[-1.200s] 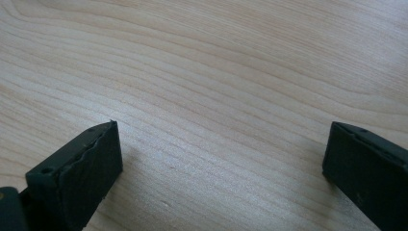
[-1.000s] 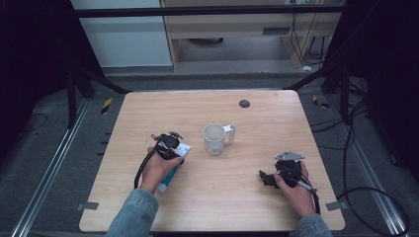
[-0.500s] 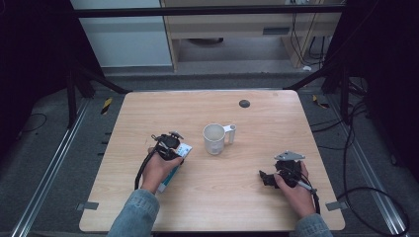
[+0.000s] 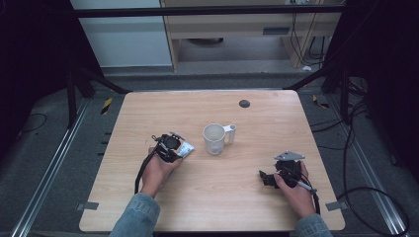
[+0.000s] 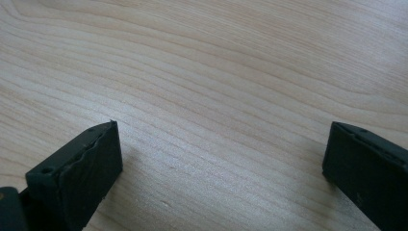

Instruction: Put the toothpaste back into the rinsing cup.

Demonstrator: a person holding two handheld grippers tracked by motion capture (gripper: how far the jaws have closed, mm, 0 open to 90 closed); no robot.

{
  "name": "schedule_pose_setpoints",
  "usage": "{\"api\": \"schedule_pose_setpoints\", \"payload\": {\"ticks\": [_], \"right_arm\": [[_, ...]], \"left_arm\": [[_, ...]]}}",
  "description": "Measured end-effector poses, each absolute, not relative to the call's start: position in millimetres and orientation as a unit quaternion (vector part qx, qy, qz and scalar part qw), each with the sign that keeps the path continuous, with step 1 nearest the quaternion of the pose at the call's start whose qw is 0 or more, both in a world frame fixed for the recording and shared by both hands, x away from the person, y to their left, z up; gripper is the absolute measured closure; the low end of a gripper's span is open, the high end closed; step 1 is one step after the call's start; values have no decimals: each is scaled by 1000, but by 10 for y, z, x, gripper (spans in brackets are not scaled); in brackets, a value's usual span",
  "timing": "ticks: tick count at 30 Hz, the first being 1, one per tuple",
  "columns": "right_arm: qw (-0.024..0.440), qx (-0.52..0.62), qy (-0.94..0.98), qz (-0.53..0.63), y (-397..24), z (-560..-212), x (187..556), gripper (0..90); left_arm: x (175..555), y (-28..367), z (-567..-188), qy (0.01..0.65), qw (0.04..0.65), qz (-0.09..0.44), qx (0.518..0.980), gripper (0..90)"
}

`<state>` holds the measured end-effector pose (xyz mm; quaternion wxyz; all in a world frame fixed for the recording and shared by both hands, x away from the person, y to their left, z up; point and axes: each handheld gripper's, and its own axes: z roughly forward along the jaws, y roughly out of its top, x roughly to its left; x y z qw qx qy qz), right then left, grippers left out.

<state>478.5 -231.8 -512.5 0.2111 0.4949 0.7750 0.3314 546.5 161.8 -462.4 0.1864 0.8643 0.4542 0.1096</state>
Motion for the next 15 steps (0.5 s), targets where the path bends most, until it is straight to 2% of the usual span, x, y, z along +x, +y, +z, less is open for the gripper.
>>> {"api": "schedule_pose_setpoints", "payload": {"ticks": [6, 15], "right_arm": [[214, 496, 774, 330, -2320, -5127, 4789, 4], [214, 496, 774, 330, -2320, -5127, 4789, 4]], "left_arm": [[5379, 1717, -4394, 449, 228, 127, 854, 776], [5301, 1747, -4170, 440, 253, 145, 849, 779]]}}
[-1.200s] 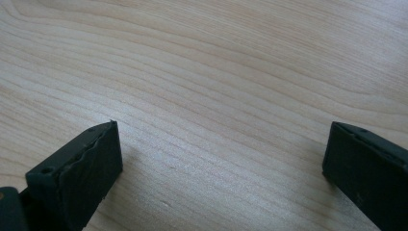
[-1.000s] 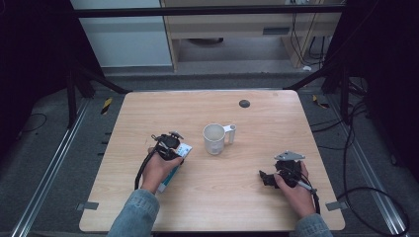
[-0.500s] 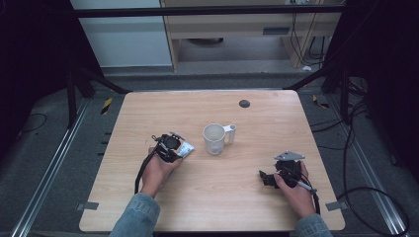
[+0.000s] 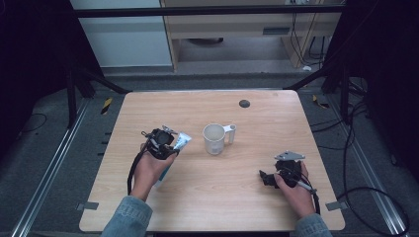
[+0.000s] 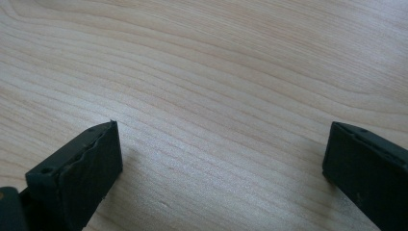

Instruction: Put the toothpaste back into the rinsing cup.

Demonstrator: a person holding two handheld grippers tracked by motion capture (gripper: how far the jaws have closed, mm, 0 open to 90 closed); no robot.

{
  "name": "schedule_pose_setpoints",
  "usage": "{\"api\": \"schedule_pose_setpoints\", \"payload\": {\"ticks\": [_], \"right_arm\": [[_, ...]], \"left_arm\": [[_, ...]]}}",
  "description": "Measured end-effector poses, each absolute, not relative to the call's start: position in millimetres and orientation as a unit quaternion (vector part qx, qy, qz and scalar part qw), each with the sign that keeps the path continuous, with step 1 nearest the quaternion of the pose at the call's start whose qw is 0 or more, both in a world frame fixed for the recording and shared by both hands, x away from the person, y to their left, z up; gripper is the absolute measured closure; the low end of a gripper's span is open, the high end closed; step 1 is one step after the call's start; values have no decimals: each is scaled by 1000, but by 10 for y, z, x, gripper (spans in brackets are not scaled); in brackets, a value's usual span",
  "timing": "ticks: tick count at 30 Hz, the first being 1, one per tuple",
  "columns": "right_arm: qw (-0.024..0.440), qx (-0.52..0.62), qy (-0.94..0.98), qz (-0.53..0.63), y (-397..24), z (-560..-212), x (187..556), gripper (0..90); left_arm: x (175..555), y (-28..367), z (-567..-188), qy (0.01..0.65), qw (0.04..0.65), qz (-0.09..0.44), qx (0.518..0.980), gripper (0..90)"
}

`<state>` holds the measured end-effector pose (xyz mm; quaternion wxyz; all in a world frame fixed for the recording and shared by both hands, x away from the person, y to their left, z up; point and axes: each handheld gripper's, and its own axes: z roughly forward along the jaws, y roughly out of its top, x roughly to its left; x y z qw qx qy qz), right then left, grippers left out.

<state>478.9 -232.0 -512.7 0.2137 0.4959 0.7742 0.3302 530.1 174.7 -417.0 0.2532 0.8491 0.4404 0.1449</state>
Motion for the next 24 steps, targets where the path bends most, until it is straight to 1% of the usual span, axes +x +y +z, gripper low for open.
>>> {"api": "schedule_pose_setpoints", "payload": {"ticks": [3, 6, 12, 15, 24], "right_arm": [[213, 496, 774, 330, -2320, -5127, 4788, 4], [213, 496, 774, 330, -2320, -5127, 4789, 4], [213, 496, 774, 330, -2320, -5127, 4789, 4], [214, 495, 775, 330, -2321, -5128, 4789, 4], [214, 495, 775, 330, -2321, -5128, 4789, 4]], "left_arm": [[5294, 1742, -4123, 437, 260, 147, 848, 779], [5284, 1710, -4060, 427, 264, 161, 850, 780], [5289, 1702, -4005, 423, 283, 163, 845, 780], [5291, 1709, -3918, 422, 303, 168, 838, 780], [5305, 1670, -3655, 408, 311, 182, 839, 781]]}}
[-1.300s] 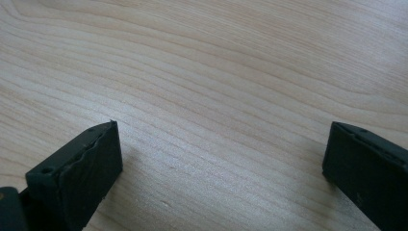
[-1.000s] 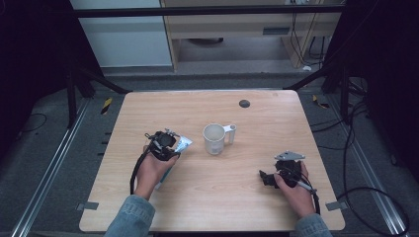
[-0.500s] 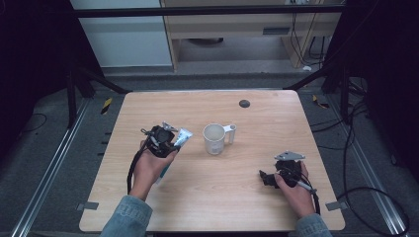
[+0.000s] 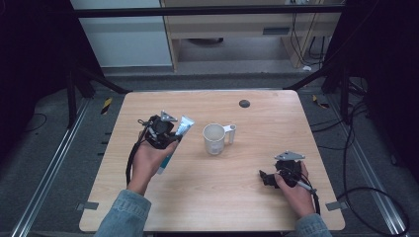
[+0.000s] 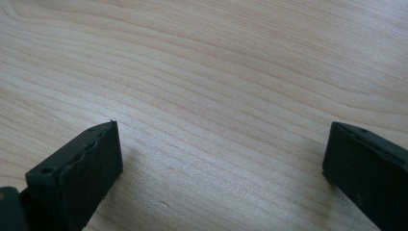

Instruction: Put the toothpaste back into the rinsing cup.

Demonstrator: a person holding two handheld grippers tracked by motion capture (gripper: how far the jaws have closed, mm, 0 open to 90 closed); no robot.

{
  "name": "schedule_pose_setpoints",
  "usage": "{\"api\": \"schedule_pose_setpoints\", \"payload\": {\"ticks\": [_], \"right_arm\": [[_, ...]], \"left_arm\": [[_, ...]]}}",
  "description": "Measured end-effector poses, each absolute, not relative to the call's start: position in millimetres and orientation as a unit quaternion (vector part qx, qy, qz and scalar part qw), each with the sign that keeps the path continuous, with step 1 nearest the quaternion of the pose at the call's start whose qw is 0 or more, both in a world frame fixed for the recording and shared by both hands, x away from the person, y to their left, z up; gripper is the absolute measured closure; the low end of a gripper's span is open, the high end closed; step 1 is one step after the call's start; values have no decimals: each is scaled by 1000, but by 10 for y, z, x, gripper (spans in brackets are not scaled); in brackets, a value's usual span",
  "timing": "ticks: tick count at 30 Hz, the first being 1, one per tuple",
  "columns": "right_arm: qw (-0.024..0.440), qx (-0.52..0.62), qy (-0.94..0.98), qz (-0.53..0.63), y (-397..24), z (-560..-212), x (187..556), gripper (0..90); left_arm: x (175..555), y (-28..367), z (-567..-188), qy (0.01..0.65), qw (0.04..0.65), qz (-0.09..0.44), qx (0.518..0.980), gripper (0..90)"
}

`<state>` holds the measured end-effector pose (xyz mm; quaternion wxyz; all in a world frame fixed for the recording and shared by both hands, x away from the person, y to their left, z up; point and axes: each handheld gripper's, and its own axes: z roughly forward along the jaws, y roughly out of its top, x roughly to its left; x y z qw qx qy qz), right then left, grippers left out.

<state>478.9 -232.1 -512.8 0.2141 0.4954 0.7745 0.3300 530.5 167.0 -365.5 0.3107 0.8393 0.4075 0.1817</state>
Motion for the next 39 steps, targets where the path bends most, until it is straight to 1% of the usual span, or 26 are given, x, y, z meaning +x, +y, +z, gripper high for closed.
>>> {"api": "schedule_pose_setpoints", "payload": {"ticks": [5, 20, 35, 39], "right_arm": [[214, 495, 775, 330, -2321, -5128, 4789, 4], [213, 497, 774, 330, -2318, -5125, 4787, 4], [214, 495, 775, 331, -2321, -5127, 4787, 6], [214, 494, 775, 331, -2322, -5127, 4786, 6]], "left_arm": [[5331, 1621, -3485, 401, 321, 196, 835, 781], [5405, 1403, -3214, 372, 351, 208, 834, 781], [5605, 1134, -3150, 354, 353, 215, 839, 781], [5678, 1110, -3153, 363, 367, 198, 833, 781]]}}
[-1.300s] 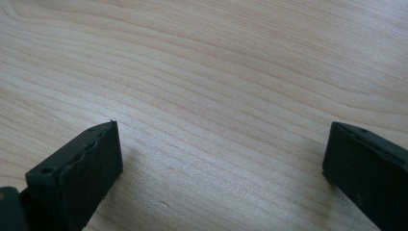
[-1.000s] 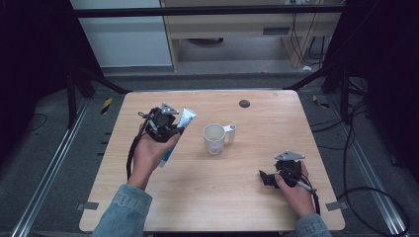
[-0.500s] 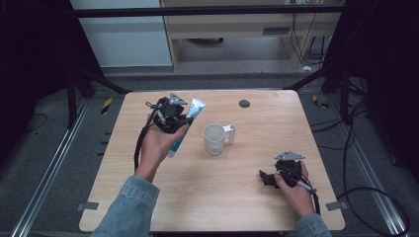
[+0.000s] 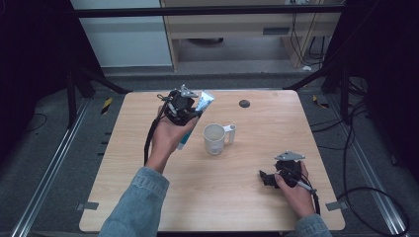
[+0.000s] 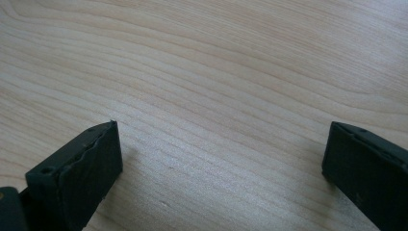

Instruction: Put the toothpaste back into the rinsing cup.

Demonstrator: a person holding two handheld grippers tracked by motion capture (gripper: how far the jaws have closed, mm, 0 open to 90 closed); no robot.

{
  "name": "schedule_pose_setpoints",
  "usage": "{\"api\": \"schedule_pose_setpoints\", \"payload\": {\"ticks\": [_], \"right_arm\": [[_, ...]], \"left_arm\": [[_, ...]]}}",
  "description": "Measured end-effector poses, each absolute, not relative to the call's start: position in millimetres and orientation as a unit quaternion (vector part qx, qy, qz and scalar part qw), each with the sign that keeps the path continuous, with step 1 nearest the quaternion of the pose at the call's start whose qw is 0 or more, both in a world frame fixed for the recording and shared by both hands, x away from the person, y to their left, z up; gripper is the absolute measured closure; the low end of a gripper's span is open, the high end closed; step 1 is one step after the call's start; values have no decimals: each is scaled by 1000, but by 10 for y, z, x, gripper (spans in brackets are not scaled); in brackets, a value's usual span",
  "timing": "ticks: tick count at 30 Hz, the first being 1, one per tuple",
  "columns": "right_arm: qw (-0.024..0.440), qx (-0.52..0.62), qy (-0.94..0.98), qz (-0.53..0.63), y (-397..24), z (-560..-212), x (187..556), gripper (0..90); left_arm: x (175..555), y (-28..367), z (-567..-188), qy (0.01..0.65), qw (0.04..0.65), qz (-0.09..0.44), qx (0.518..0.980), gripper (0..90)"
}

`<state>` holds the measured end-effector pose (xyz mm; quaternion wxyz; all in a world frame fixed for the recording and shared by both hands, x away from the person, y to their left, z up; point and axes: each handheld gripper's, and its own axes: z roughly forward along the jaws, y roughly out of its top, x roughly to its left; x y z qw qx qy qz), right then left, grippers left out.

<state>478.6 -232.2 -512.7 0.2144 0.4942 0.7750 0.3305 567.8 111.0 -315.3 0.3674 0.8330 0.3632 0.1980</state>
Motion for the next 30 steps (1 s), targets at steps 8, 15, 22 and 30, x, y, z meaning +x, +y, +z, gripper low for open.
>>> {"api": "schedule_pose_setpoints", "payload": {"ticks": [8, 15, 22, 30], "right_arm": [[214, 495, 775, 331, -2321, -5127, 4786, 6], [215, 494, 775, 330, -2322, -5126, 4786, 6], [218, 493, 776, 329, -2322, -5130, 4782, 6], [213, 495, 774, 331, -2320, -5125, 4779, 6]], "left_arm": [[5750, 1051, -3103, 358, 393, 200, 823, 781], [5739, 962, -3008, 347, 414, 213, 814, 781], [5804, 860, -2984, 339, 411, 217, 817, 781], [5879, 795, -3025, 333, 411, 230, 817, 781]]}}
